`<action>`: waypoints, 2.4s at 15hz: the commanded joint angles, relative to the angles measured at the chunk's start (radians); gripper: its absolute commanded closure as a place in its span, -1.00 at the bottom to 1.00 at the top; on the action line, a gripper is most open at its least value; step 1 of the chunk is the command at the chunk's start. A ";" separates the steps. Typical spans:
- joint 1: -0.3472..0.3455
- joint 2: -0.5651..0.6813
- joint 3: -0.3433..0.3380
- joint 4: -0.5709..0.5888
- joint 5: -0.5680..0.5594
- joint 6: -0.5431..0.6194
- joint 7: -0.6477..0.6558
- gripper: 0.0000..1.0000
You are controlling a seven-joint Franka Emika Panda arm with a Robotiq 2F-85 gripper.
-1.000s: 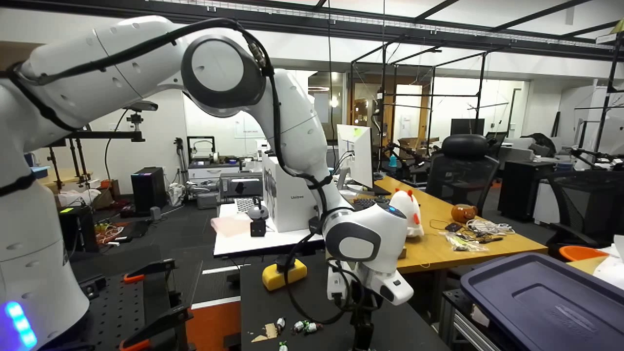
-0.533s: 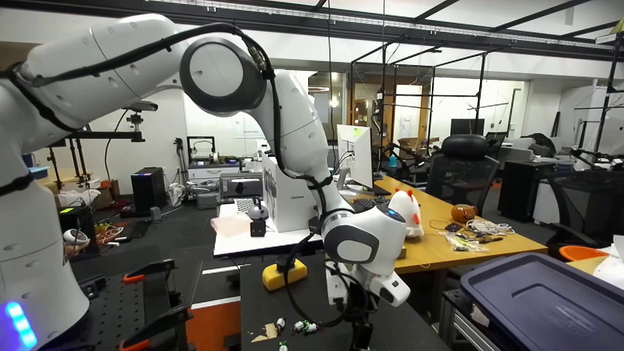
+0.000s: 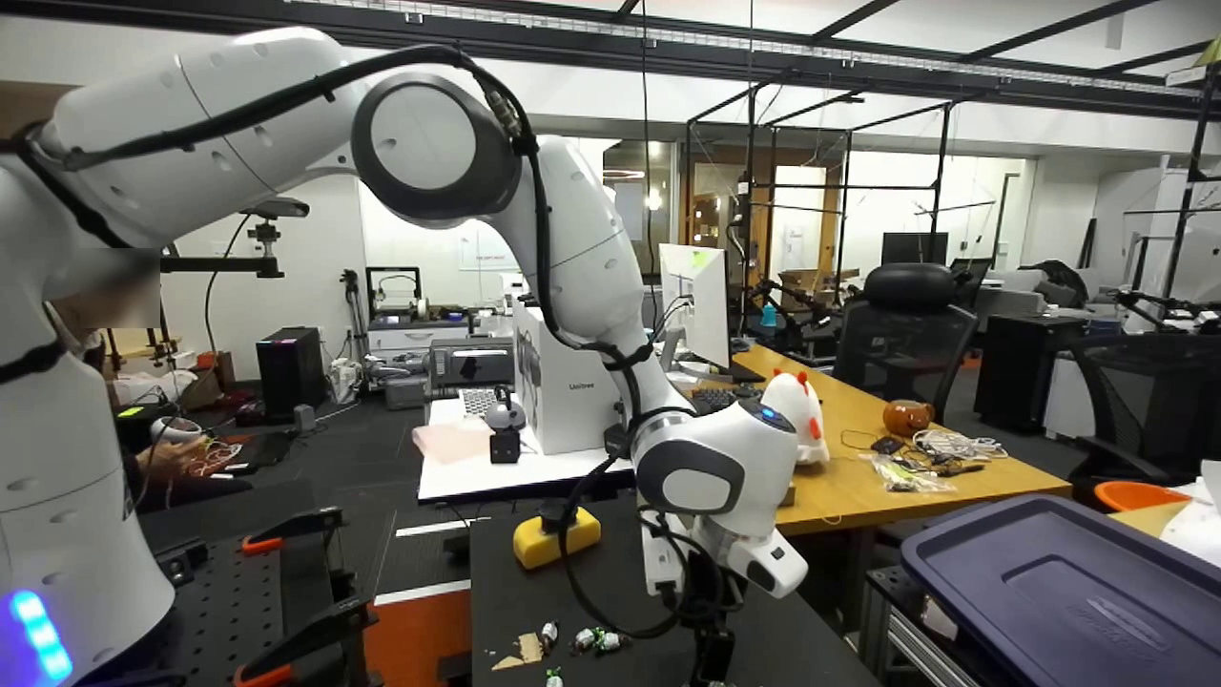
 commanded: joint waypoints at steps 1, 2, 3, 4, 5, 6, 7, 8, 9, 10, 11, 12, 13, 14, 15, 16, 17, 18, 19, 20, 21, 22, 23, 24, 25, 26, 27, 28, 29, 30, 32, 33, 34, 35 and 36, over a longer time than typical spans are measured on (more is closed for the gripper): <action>-0.002 -0.051 -0.008 -0.026 0.023 0.075 0.066 -1.00; -0.003 -0.068 -0.012 -0.036 0.031 0.094 0.090 -1.00; -0.001 -0.082 -0.015 -0.048 0.040 0.121 0.114 -1.00; 0.003 -0.094 -0.018 -0.057 0.046 0.146 0.134 -1.00; 0.013 -0.100 -0.024 -0.064 0.049 0.174 0.158 -1.00; 0.017 -0.103 -0.023 -0.067 0.050 0.190 0.174 -1.00; 0.022 -0.103 -0.024 -0.068 0.052 0.201 0.196 -1.00; 0.021 -0.103 -0.016 -0.073 0.059 0.206 0.210 -1.00; 0.019 -0.109 -0.006 -0.088 0.069 0.223 0.218 -1.00; 0.021 -0.113 -0.002 -0.105 0.080 0.248 0.227 -1.00; 0.018 -0.116 0.010 -0.121 0.094 0.264 0.226 -1.00; 0.022 -0.112 0.013 -0.132 0.104 0.290 0.232 -1.00; 0.031 -0.103 0.008 -0.142 0.109 0.318 0.243 -1.00; 0.042 -0.100 -0.003 -0.156 0.116 0.342 0.260 -1.00; 0.047 -0.101 -0.010 -0.173 0.123 0.363 0.274 -1.00; 0.043 -0.105 -0.013 -0.191 0.129 0.383 0.280 -1.00; 0.047 -0.105 -0.024 -0.203 0.130 0.402 0.295 -1.00; 0.041 -0.106 -0.028 -0.212 0.129 0.411 0.297 -1.00; 0.042 -0.102 -0.037 -0.216 0.127 0.421 0.302 -1.00; 0.043 -0.097 -0.046 -0.215 0.126 0.424 0.307 -1.00; 0.042 -0.088 -0.053 -0.208 0.124 0.429 0.313 -1.00; 0.030 -0.084 -0.047 -0.205 0.119 0.434 0.295 -1.00; 0.020 -0.081 -0.041 -0.200 0.111 0.438 0.275 -1.00; 0.010 -0.078 -0.035 -0.194 0.105 0.438 0.260 -1.00; 0.001 -0.077 -0.028 -0.189 0.098 0.438 0.246 -1.00; -0.002 -0.075 -0.026 -0.185 0.091 0.439 0.236 -1.00; -0.004 -0.073 -0.025 -0.183 0.085 0.439 0.222 -1.00; -0.009 -0.070 -0.024 -0.178 0.074 0.434 0.203 -1.00; -0.018 -0.066 -0.017 -0.171 0.067 0.428 0.186 -1.00; -0.021 -0.060 -0.016 -0.164 0.062 0.421 0.177 -1.00; -0.023 -0.047 -0.014 -0.154 0.054 0.413 0.163 -1.00; -0.022 -0.037 -0.013 -0.145 0.050 0.407 0.159 -1.00; -0.017 -0.024 -0.018 -0.134 0.044 0.399 0.164 -1.00; -0.015 -0.015 -0.020 -0.127 0.038 0.396 0.165 -1.00; -0.011 -0.005 -0.024 -0.118 0.032 0.392 0.167 -1.00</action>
